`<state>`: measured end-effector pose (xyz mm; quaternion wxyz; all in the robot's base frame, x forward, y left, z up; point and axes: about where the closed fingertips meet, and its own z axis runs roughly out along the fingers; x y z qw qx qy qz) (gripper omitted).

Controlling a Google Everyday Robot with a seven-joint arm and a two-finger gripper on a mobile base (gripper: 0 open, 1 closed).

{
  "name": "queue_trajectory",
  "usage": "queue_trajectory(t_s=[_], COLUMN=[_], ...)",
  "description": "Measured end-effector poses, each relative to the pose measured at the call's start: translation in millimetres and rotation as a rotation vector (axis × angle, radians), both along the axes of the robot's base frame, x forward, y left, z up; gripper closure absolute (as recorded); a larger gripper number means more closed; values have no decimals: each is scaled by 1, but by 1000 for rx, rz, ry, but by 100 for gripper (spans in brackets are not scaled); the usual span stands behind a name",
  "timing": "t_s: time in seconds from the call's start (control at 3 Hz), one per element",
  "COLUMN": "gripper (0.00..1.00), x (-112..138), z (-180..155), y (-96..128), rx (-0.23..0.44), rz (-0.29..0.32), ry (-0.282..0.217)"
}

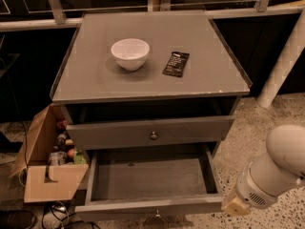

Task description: Close middle drawer

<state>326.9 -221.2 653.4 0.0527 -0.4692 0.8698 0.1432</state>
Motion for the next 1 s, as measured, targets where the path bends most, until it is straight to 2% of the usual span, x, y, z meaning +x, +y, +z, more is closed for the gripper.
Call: queue_trajectory(t_s=[0.33,0.67,1.0], gripper=[100,100,100], x=[4,4,-2], z=[-35,-35,-60], y=[6,6,18], rx=[45,45,109], rz=[-50,-51,-91], ry=[23,23,69])
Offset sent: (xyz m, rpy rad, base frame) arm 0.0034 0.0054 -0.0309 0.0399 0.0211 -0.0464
